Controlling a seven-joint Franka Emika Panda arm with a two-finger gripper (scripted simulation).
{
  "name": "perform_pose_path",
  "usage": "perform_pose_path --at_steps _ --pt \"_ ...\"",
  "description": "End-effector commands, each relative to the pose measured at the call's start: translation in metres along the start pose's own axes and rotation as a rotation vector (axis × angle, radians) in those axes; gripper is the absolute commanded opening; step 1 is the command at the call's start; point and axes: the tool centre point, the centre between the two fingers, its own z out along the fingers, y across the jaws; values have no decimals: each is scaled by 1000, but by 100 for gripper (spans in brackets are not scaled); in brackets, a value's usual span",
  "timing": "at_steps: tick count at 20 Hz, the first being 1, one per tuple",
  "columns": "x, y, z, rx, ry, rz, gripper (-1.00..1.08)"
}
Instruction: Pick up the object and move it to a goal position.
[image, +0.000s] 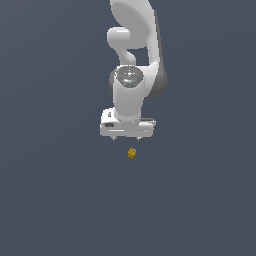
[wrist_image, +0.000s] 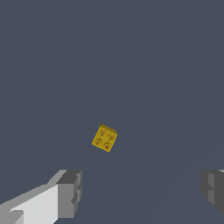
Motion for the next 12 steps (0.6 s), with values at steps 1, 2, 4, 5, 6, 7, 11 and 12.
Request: perform_pose_path --at_steps 1,2,4,5,6,7,11,12 --pt "0 -3 7 4 1 35 100" --pt "0 -5 10 7 2 52 100" --pt "0 -8 17 11 3 91 100" --pt "0 -10 21 14 4 112 100" --pt "0 -11 25 16 4 135 100" --pt "0 -13 30 19 5 159 100" --pt "-1 -21 48 29 7 259 100" --pt "-1 -23 52 31 8 281 100"
